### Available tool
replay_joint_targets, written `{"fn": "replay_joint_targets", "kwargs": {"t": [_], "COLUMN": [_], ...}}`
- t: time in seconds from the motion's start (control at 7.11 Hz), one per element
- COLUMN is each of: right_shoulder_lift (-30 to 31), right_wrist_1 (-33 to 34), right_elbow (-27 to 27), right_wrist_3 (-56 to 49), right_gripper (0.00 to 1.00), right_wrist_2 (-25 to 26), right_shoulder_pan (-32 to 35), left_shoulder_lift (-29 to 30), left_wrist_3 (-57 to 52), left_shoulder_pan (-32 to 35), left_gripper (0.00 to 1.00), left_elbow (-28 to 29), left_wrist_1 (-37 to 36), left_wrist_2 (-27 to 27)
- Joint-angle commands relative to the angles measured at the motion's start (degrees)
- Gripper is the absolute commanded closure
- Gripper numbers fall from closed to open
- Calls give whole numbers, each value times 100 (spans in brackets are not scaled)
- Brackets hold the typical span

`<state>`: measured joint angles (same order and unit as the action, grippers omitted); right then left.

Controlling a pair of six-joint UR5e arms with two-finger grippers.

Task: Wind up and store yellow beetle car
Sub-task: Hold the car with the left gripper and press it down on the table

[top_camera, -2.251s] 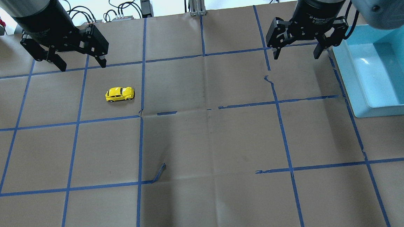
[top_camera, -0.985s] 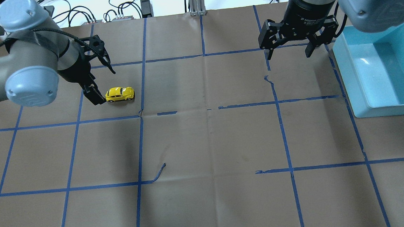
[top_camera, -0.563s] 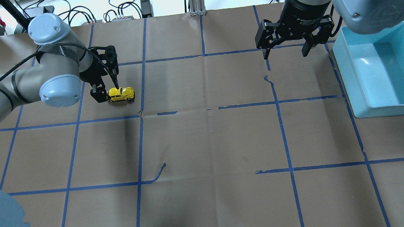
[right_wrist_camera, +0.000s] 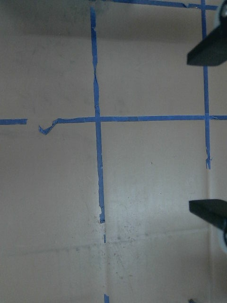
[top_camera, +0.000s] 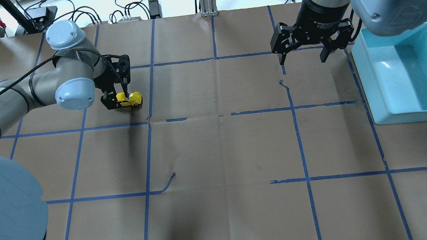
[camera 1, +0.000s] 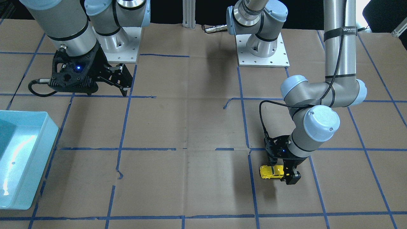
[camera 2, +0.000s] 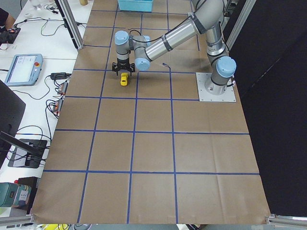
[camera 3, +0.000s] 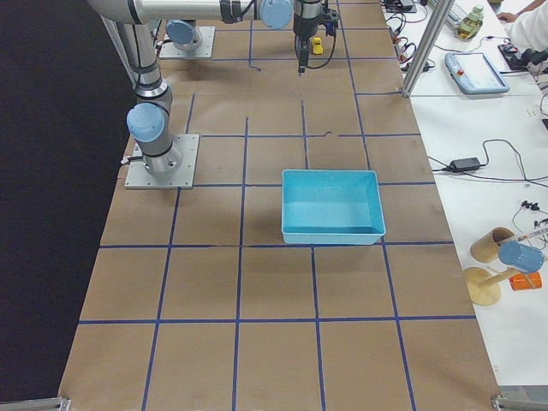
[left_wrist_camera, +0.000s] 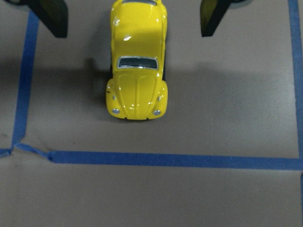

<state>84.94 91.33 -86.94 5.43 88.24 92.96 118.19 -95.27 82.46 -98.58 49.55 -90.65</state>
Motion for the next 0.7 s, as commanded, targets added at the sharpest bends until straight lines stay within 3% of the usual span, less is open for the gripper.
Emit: {"fn": "replay_joint_targets", "kwargs": {"t": [0.0,0.28,0.42,0.56], "right_shoulder_lift": [-21,-21,-21,-21], "right_wrist_1": [16,-1,-62,-202], "right_elbow": [1,-8,-8,1], "right_wrist_3": [2,2,2,-33], "right_gripper": [0,0,0,0], "right_wrist_2": [-26,-17,-8,-8], "right_shoulder_pan": [-24,-24,-24,-24], "left_shoulder_lift": [99,187,170,83], "left_wrist_3": [-27,-35,-35,-79], "left_shoulder_pan": [-2,-2,7,7], "left_gripper": [7,25,39,73], "left_elbow": [23,23,23,14], "left_wrist_1": [2,2,2,2], "left_wrist_2": [-6,-6,-6,-6]}}
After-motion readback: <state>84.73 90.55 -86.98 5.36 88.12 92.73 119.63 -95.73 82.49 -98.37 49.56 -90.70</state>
